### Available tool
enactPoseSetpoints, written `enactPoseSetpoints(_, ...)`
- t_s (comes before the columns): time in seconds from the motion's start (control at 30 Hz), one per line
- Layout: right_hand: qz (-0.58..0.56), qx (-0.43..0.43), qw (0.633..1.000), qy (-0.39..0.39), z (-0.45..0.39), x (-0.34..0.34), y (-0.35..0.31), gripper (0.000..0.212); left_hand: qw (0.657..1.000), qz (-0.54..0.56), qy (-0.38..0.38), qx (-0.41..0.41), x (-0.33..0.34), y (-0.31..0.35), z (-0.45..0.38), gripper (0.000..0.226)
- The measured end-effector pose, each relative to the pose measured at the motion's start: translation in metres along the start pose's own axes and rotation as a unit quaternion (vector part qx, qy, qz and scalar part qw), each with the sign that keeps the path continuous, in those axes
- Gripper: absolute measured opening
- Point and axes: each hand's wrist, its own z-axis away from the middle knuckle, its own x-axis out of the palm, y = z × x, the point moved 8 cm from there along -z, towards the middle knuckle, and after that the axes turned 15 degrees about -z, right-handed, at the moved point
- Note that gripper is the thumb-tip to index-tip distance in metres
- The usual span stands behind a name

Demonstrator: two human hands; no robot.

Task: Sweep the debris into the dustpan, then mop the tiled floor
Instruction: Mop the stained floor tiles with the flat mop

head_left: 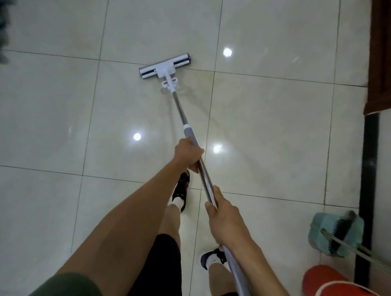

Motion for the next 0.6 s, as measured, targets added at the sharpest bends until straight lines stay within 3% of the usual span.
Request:
enactPoseSetpoints(0.33,-0.062,-0.059,0.996,0.009,-0.091,0.036,-0.167,0.045,0.999,0.032,0.024,-0.003,-0.145,0.058,-0.114,0.033)
enactPoseSetpoints(0.6,-0.109,-0.057,0.992,-0.011,-0.056,0.043,-0.113,0.055,1.0,0.005,0.015,-0.011,-0.111,0.037,-0.088,0.034)
